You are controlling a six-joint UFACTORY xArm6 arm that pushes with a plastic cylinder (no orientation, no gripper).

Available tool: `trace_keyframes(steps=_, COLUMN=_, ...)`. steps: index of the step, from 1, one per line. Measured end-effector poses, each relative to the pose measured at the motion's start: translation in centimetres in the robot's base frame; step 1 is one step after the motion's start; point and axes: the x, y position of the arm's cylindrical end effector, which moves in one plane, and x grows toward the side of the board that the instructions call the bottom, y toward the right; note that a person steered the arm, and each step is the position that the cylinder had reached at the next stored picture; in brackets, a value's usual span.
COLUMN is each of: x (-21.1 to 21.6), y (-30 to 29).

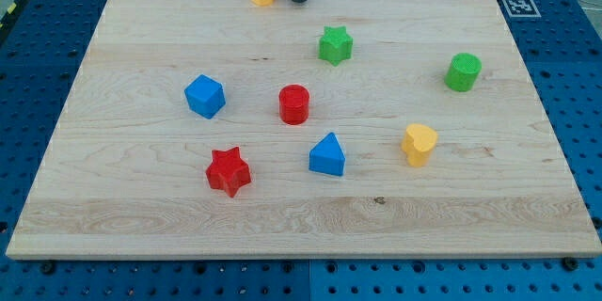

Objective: Move yellow hexagon towards left side of the board

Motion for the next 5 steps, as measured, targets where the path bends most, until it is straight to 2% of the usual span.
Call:
trace_keyframes(steps=3, x=1.5, y=-0.8)
trace_keyframes(steps=5, x=0.3, y=-5.1)
